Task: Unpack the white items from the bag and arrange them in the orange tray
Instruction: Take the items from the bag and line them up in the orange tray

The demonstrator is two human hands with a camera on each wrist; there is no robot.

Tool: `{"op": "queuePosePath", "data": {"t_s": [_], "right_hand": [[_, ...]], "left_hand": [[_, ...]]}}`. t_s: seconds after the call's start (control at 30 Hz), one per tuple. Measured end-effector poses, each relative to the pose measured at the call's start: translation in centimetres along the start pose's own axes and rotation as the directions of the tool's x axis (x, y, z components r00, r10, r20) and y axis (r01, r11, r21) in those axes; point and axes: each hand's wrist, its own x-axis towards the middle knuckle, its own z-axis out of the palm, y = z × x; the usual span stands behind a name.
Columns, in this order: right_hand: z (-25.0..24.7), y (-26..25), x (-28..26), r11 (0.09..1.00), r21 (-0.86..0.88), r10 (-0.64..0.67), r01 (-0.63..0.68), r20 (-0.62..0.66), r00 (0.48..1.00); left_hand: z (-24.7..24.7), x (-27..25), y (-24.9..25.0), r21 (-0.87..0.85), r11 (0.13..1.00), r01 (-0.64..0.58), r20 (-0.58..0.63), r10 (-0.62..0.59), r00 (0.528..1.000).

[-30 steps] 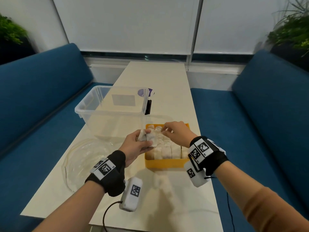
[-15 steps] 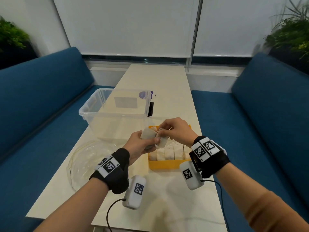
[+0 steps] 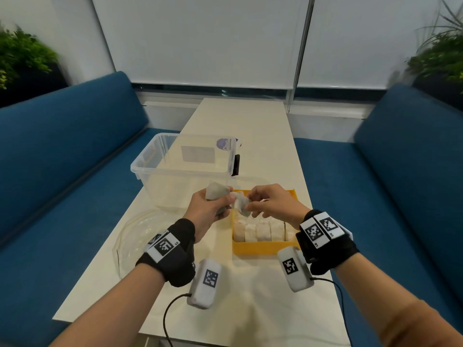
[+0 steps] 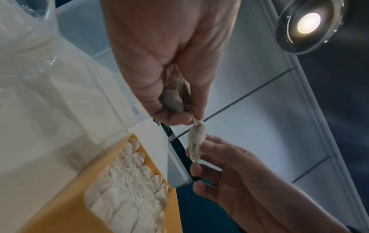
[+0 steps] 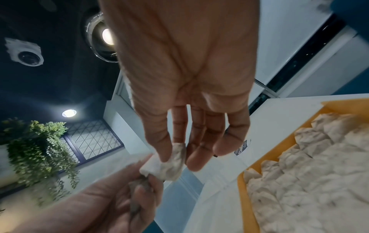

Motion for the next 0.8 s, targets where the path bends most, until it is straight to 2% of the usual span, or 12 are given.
{"op": "queuePosePath", "data": {"t_s": [0.13, 0.27, 0.4, 0.47, 0.53, 0.7, 0.8], "right_hand": [[0.4, 0.0, 0.2, 0.998, 0.069, 0.0, 0.002, -0.036, 0.999], [0.8, -0.4, 0.3, 0.94, 0.34, 0.032, -0.009, -0.064, 0.997], [1.2, -1.3, 0.0, 0.848, 0.53, 0.027, -0.002, -0.039, 0.999], [1.5, -1.5, 0.0, 0.85, 0.527, 0.02, -0.001, -0.03, 0.999], [1.7, -1.6, 0.0, 0.868, 0.497, 0.027, 0.002, -0.052, 0.998], [1.1, -1.3, 0.4, 0.92, 0.392, 0.008, 0.027, -0.087, 0.996], [0.2, -1.4, 0.8, 0.943, 0.331, 0.013, 0.04, -0.157, 0.988]], "left_hand": [[0.3, -0.1, 1.0, -0.018, 1.0, -0.026, 0.048, 0.027, 0.998], [0.0, 0.2, 1.6, -0.137, 0.99, -0.013, 0.048, 0.02, 0.999], [-0.1, 0.3, 1.2, -0.048, 0.999, 0.026, 0.125, -0.02, 0.992], [0.1, 0.2, 1.0, -0.033, 0.996, 0.079, 0.191, -0.072, 0.979], [0.3, 0.2, 0.8, -0.043, 0.994, 0.102, 0.209, -0.091, 0.974], [0.4, 0.7, 0.4, -0.077, 0.992, 0.099, 0.17, -0.085, 0.982], [0.4, 1.0, 0.1, -0.022, 0.997, 0.075, 0.128, -0.071, 0.989]]}}
